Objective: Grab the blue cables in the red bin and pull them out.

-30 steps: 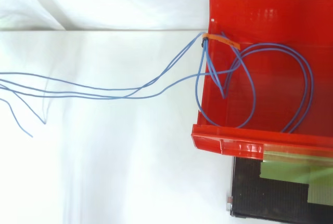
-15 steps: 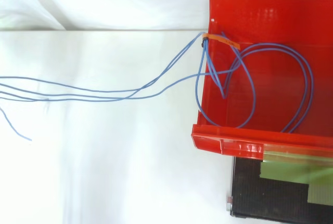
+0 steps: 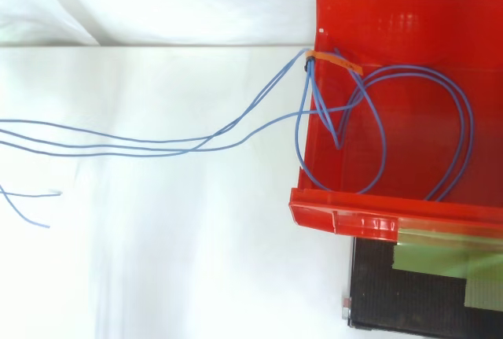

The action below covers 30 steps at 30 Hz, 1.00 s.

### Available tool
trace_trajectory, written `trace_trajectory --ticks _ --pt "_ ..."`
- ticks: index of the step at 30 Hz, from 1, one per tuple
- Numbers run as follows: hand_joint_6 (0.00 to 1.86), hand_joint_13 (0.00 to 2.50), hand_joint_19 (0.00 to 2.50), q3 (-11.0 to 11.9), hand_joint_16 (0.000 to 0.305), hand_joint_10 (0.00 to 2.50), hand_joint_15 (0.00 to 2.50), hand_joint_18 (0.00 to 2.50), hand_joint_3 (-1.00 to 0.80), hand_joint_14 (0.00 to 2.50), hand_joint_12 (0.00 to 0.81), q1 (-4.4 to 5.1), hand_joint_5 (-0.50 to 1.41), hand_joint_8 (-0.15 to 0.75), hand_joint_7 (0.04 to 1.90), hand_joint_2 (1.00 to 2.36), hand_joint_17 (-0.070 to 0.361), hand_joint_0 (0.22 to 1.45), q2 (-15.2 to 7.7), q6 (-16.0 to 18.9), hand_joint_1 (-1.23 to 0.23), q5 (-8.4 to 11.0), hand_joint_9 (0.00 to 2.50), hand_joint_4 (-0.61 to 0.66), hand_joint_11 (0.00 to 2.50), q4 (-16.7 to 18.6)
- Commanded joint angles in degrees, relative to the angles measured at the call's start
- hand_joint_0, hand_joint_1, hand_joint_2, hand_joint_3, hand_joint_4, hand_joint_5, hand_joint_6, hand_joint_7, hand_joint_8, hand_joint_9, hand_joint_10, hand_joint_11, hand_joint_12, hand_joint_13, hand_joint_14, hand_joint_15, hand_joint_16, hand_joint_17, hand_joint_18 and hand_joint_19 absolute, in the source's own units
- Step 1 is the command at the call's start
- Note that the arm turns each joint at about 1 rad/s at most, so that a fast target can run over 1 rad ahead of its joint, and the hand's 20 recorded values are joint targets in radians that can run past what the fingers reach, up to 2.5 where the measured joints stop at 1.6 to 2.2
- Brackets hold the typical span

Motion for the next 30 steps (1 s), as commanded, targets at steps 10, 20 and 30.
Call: trace_trajectory --ticks 10,20,30 --pt "0.16 1.3 1.01 0.0 0.053 1.09 1.4 0.91 -1.0 0.58 0.401 -0.02 1.12 0.307 0.82 1.0 0.119 0.61 0.0 0.0 -0.64 0.0 1.19 0.29 1.52 0.0" --pt "0.12 1.35 0.99 0.0 0.053 0.99 1.4 0.94 -1.0 0.53 0.391 -0.02 1.24 0.287 0.84 1.0 0.119 0.6 0.0 0.0 -0.64 0.0 1.29 0.23 1.59 0.0" --pt "0.21 1.39 1.05 -0.1 0.037 0.82 1.65 0.85 -1.0 0.26 0.293 -0.02 1.22 0.216 0.82 1.0 0.083 0.84 0.0 0.0 -0.84 0.0 1.34 0.16 1.78 -0.1"
